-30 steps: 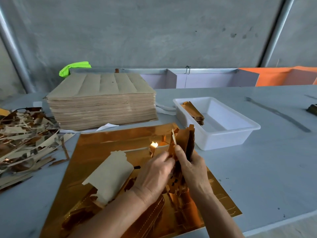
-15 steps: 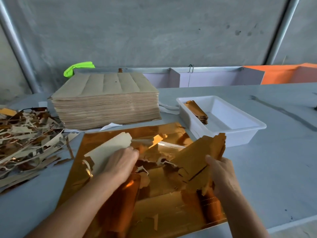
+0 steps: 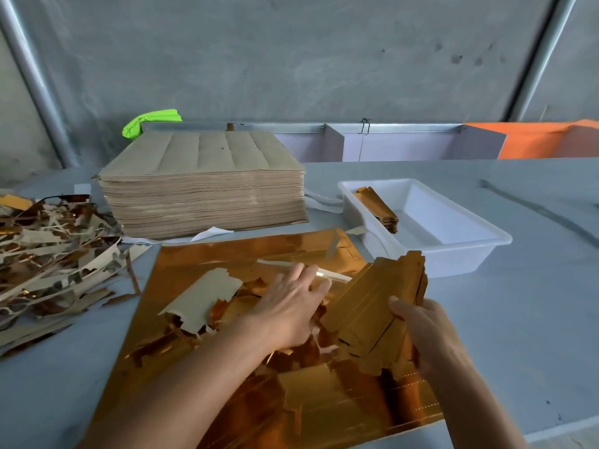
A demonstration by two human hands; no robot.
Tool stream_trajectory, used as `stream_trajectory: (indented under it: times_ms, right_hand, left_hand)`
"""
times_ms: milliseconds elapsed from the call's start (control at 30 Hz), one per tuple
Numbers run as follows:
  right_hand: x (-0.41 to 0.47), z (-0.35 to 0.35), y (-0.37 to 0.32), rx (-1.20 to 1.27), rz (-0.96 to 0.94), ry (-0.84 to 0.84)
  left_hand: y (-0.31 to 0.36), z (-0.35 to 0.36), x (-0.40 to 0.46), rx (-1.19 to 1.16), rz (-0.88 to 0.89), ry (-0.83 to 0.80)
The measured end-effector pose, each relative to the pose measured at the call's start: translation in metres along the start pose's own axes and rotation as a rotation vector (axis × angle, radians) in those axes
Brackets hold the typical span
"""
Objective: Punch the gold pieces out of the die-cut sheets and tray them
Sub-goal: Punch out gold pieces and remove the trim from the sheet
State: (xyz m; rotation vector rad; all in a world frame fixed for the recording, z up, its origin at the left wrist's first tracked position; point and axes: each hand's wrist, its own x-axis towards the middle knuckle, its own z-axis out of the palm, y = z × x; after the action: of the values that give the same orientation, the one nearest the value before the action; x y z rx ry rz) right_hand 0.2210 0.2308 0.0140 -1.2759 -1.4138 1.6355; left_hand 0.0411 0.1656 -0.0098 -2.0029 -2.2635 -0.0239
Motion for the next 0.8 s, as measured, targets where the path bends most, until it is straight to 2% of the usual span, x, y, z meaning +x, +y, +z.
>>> stream_trajectory:
  times_ms: [233, 333, 433, 533, 600, 700, 800]
  right_hand:
    - [-0.011, -0.013, -0.003, -0.065, -0.011, -0.061]
    - [-0.013, -0.026, -0.004, -0.029, 0.019, -0.017]
    - [-0.007, -0.037, -0.003, -0.001, 0.007, 0.114]
    - [-0.002, -0.028, -0.004, -0.119, -0.042, 0.225]
    - [0.004, -0.013, -0.004, -0.21, -0.051, 0.253]
    - [0.014, 0.015, -0.004, -0.279, -0.059, 0.181]
    - [0.017, 0.042, -0.006, -0.112, -0.035, 0.06]
  left_hand:
    - [-0.002, 0.008, 0.014, 0.077, 0.019, -0.046]
    - [-0.009, 0.011, 0.014, -0.047, -0.029, 0.059]
    - [-0.023, 0.007, 0.011, -0.169, -0.195, 0.168]
    - [-0.03, -0.004, 0.005, -0.134, -0.335, 0.318]
    - [-0.026, -0.01, -0.001, -0.144, -0.358, 0.437]
    - [-0.013, -0.017, -0.011, -0.191, -0.323, 0.564]
    - [0.001, -0.021, -0.017, -0.118, -0.228, 0.434]
